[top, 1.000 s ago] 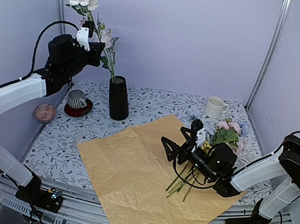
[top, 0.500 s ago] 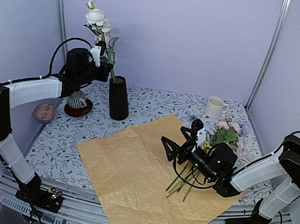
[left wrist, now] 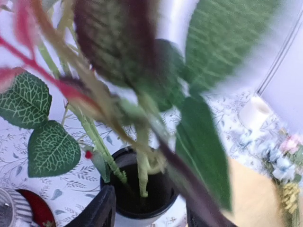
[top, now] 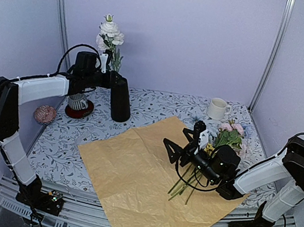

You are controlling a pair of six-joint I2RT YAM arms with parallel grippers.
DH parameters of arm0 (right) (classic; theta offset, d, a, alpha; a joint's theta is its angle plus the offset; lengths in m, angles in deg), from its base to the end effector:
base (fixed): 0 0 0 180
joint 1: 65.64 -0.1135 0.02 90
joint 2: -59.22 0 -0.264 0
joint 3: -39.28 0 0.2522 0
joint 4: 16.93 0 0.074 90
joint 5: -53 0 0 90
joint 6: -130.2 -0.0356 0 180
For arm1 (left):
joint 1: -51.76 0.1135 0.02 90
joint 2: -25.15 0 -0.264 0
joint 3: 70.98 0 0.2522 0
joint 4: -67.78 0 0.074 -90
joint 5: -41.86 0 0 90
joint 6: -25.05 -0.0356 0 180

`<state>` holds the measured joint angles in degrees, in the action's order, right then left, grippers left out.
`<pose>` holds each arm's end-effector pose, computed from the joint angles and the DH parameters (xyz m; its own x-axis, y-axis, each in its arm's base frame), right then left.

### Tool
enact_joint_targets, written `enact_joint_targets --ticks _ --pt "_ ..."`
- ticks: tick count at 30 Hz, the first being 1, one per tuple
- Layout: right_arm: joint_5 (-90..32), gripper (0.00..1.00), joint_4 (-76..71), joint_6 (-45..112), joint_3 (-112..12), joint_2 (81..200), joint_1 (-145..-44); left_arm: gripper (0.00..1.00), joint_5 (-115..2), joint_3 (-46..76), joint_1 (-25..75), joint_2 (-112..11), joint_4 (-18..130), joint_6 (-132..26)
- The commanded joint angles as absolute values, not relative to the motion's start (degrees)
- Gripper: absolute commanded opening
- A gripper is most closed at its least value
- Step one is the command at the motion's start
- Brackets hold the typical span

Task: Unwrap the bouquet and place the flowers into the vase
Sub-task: Place the fake flower in the vase.

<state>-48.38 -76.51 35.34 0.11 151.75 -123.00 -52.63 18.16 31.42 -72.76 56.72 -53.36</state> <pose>0.1626 0.2408 0.1867 -0.0027 0.1497 -0.9887 -0.7221 0.6837 0.1055 0.3821 -0.1446 0.2994 -0.3951 -0.0671 -0.9162 0.3432 0.9143 -0.2150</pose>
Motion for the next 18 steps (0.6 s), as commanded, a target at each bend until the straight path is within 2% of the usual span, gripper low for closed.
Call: enact_joint_targets --ticks 1,14,18 --pt "-47.7 0.99 -76.8 35.6 0.0 151.7 -122.8 0.61 -51.4 14.2 31.8 -69.1 57.1 -50.9" --pt "-48.0 0.99 -76.5 35.6 -0.2 151.8 -122.9 0.88 -48.5 -5.4 29.8 -49.3 60.4 -47.7" --pt "-48.3 0.99 -76.5 35.6 -0.3 152.1 -122.8 0.89 -48.1 -14.5 25.2 -43.5 68.3 -48.4"
